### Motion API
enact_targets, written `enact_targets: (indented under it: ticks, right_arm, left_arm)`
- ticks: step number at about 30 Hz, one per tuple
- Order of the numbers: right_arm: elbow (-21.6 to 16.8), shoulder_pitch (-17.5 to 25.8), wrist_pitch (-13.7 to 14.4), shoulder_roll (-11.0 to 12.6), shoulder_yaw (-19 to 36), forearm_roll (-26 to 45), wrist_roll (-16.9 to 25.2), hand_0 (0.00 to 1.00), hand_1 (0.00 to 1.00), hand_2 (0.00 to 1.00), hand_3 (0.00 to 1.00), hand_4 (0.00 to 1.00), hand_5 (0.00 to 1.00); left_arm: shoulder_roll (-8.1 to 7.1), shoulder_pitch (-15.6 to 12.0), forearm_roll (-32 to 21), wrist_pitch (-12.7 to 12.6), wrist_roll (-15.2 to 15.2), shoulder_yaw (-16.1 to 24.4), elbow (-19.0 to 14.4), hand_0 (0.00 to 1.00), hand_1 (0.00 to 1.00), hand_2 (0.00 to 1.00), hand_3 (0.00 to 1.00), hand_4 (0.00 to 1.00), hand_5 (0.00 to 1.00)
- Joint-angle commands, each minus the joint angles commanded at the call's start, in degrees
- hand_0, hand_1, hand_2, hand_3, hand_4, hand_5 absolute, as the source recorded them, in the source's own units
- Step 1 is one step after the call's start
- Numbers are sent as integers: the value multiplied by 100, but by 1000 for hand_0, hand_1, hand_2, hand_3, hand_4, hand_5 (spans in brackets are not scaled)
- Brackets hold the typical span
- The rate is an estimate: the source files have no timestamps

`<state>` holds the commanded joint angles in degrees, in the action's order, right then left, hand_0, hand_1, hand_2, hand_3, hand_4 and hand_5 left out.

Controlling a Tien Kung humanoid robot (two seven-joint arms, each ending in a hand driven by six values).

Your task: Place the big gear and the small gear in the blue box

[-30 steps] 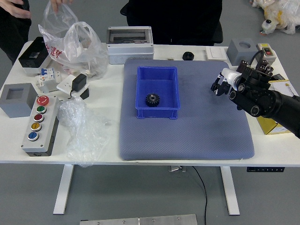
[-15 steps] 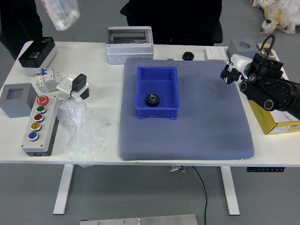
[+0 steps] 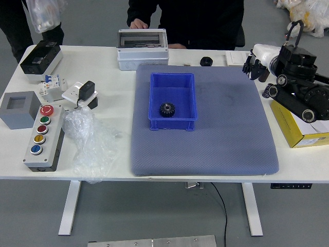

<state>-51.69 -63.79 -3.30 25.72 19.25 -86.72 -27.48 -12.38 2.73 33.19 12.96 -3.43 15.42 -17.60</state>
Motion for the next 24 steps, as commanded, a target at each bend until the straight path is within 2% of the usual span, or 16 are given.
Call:
enact_targets:
  ticks: [4,11,24]
  right_arm:
    - [-308,-23,-27,29,69,-132,-81,423,343,438,578,515,97]
    - [-610,-85,-54,-19,77,-197,-146,426,344,442,579,512,98]
    - [-709,-172,-5,-484,58,-178,-161,430,344,444,579,510,98]
  left_arm:
    - [-6,0,10,-2,0,22,-1,897,888,882,866,670,352]
    - [-12,-17,1,-3,-1,14,-1,897,888,882,866,670,352]
    - [-1,-29,-14,-6,-1,-46,1,897,888,882,866,670,350]
